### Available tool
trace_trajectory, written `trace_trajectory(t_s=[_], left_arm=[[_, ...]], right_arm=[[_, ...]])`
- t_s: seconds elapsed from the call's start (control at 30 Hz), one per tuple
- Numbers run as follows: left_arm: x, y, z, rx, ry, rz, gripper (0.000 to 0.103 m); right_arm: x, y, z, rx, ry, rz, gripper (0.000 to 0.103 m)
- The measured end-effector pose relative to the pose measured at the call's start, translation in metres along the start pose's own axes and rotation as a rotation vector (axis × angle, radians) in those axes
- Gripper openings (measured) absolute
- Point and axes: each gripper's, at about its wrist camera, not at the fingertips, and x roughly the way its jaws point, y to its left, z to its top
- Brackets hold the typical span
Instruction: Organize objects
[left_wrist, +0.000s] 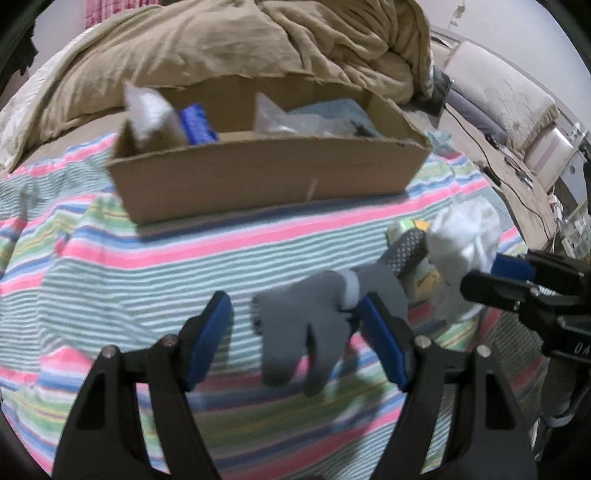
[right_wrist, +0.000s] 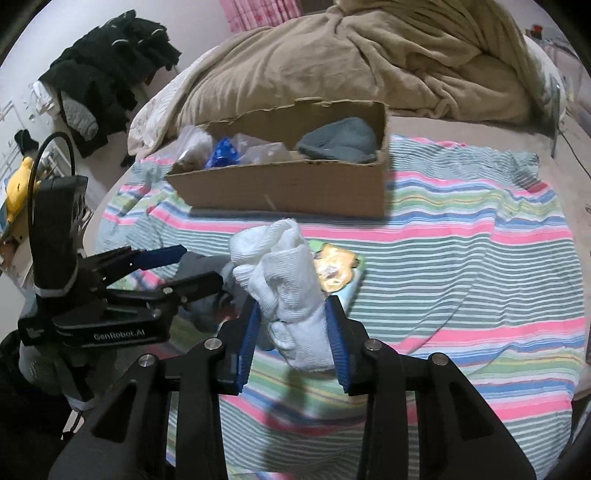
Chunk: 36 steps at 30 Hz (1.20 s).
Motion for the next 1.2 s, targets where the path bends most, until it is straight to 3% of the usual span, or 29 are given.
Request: trace_trajectory(t_s=[0.23,0.3,0.5,1.2], left_arm=[[0.021,-0.020,-0.001,0.058,0.027,-0.033,0.071],[0.023,-0.022,0.001,0.068,0.031,-0.034,0.054],[0.016,-0.028,0.002,0.074,0.013,-0.061,0.029],[-0.067,-0.007,0.002,-0.023,-0.158,-0.098,0.026]], right_arm=[[0.002,-0.016,-0.001,0.032,0.001,-0.002,0.038],[0.001,-0.018,-0.001,0.040,-0.001,-0.003,0.038],[-0.004,-0.026,0.000,0.058,-0.015,-0.003,0.037],[-0.039,-0.005,0.009,0.031,-0.093,0.006,0.037]])
